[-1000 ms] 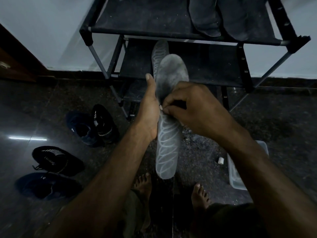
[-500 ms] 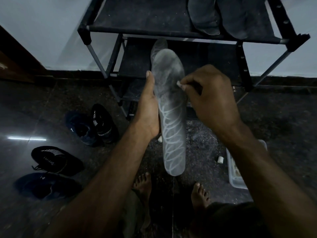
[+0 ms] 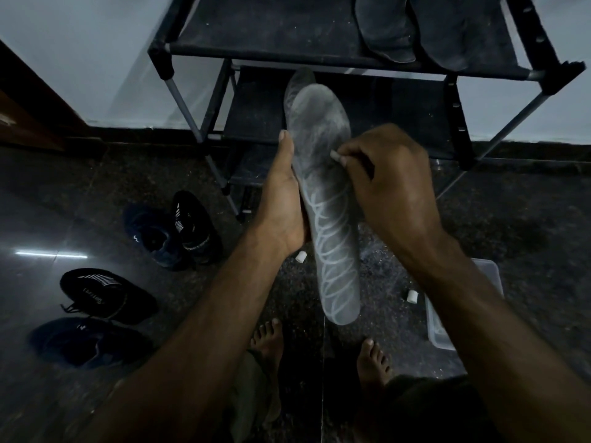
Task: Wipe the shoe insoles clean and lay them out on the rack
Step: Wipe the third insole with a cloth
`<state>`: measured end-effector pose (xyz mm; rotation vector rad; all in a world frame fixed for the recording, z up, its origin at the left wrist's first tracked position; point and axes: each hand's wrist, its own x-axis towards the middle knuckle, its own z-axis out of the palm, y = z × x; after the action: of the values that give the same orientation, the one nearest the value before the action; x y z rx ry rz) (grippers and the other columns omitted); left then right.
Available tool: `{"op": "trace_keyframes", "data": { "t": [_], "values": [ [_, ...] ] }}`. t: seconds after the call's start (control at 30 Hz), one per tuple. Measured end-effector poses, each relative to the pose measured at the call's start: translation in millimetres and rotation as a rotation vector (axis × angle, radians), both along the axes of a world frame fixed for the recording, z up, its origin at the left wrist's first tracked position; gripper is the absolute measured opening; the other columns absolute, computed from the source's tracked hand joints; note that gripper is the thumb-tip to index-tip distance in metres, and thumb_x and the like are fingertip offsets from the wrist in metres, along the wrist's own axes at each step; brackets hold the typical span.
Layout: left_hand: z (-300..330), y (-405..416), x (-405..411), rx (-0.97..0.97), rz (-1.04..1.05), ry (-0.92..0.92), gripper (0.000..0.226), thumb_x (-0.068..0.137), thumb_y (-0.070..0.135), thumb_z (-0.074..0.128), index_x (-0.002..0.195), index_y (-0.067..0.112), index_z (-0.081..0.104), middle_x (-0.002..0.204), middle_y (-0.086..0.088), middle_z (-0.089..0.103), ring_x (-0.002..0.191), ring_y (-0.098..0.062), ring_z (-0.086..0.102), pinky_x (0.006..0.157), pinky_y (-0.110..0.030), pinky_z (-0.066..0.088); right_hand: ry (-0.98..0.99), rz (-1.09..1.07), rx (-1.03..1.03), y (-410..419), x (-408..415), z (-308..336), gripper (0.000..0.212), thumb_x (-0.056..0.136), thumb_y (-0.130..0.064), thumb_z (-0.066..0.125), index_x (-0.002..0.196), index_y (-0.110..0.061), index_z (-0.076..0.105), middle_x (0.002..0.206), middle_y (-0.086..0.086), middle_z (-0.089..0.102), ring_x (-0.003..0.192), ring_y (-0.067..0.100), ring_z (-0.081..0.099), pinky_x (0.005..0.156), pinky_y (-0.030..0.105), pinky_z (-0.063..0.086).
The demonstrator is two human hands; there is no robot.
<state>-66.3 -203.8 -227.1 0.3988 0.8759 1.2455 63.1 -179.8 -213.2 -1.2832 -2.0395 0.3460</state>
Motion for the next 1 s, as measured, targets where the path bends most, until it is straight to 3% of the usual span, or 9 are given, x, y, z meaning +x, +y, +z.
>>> {"op": "trace_keyframes", "data": {
  "t": [0.07, 0.2, 0.27, 0.4, 0.5, 0.63, 0.87, 1.0],
  "values": [
    [-0.8, -0.5, -1.1, -0.001, 0.001, 0.014, 0.072, 0.099, 0.062, 0.023, 0.124, 0.005, 0.059, 0.104, -0.015, 0.071, 0.098, -0.026, 0.069, 0.082, -0.039, 0.056, -0.016, 0.044, -0.015, -4.0, -1.7, 0.6, 0.01, 0.091, -0.011, 0.064, 0.096, -0.009, 0.072, 0.098, 0.006, 0.066, 0.087, 0.013, 0.06, 0.075, 0.024, 0.051],
    [1.6, -2.4, -5.8, -0.002, 0.008, -0.007, 0.071, 0.099, 0.061, 0.023, 0.118, 0.005, 0.062, 0.11, -0.017, 0.071, 0.105, -0.026, 0.068, 0.088, -0.037, 0.057, -0.017, 0.23, -0.168, -13.1, -7.9, 8.4, 0.009, 0.088, -0.01, 0.067, 0.093, -0.014, 0.074, 0.092, -0.004, 0.067, 0.08, 0.001, 0.059, 0.073, 0.012, 0.049],
    [2.1, -2.8, -5.0, 0.005, -0.004, -0.011, 0.072, 0.099, 0.061, 0.022, 0.119, 0.004, 0.061, 0.11, -0.017, 0.07, 0.105, -0.028, 0.068, 0.088, -0.038, 0.057, 0.065, 0.208, -0.187, -10.6, -7.1, 10.3, 0.007, 0.088, -0.011, 0.069, 0.092, -0.015, 0.073, 0.088, -0.007, 0.066, 0.076, -0.002, 0.058, 0.071, 0.009, 0.048],
    [1.3, -1.6, 2.5, 0.028, -0.019, 0.028, 0.067, 0.099, 0.057, 0.025, 0.123, 0.004, 0.058, 0.105, -0.016, 0.068, 0.101, -0.028, 0.064, 0.09, -0.042, 0.053, 0.186, 0.038, -0.084, -4.6, -1.5, 8.6, 0.01, 0.089, -0.007, 0.065, 0.097, -0.011, 0.06, 0.084, -0.001, 0.062, 0.074, 0.008, 0.058, 0.064, 0.025, 0.052],
    [1.2, 0.0, 2.0, 0.005, -0.01, 0.106, 0.063, 0.101, 0.053, 0.022, 0.113, 0.003, 0.059, 0.102, -0.017, 0.066, 0.108, -0.03, 0.06, 0.098, -0.046, 0.047, 0.186, 0.093, -0.141, -11.5, -6.0, 10.6, 0.016, 0.09, -0.006, 0.064, 0.099, -0.014, 0.053, 0.08, -0.002, 0.059, 0.072, 0.009, 0.058, 0.059, 0.022, 0.051],
    [3.5, -3.2, -5.2, -0.009, 0.033, 0.029, 0.066, 0.1, 0.057, 0.026, 0.118, 0.004, 0.062, 0.109, -0.018, 0.07, 0.107, -0.028, 0.067, 0.086, -0.038, 0.056, 0.194, 0.269, -0.329, -19.2, -12.4, 17.8, 0.022, 0.087, -0.007, 0.068, 0.097, -0.018, 0.052, 0.081, -0.004, 0.061, 0.073, 0.006, 0.06, 0.059, 0.012, 0.048],
    [4.5, -3.8, 3.0, 0.027, 0.001, 0.042, 0.064, 0.098, 0.052, 0.032, 0.129, 0.001, 0.055, 0.114, -0.019, 0.065, 0.111, -0.03, 0.061, 0.098, -0.043, 0.049, 0.25, 0.081, -0.148, -11.3, -8.6, 12.3, 0.014, 0.09, -0.011, 0.066, 0.092, -0.012, 0.052, 0.078, -0.004, 0.059, 0.067, 0.008, 0.058, 0.058, 0.02, 0.05],
    [0.5, -3.7, -4.6, -0.009, 0.026, 0.039, 0.066, 0.101, 0.055, 0.026, 0.124, 0.004, 0.06, 0.113, -0.017, 0.07, 0.107, -0.027, 0.067, 0.086, -0.037, 0.056, 0.189, 0.328, -0.37, -17.4, -10.6, 19.5, 0.017, 0.087, -0.006, 0.068, 0.09, -0.015, 0.053, 0.081, -0.004, 0.063, 0.07, 0.006, 0.062, 0.062, 0.017, 0.052]
  ]
}}
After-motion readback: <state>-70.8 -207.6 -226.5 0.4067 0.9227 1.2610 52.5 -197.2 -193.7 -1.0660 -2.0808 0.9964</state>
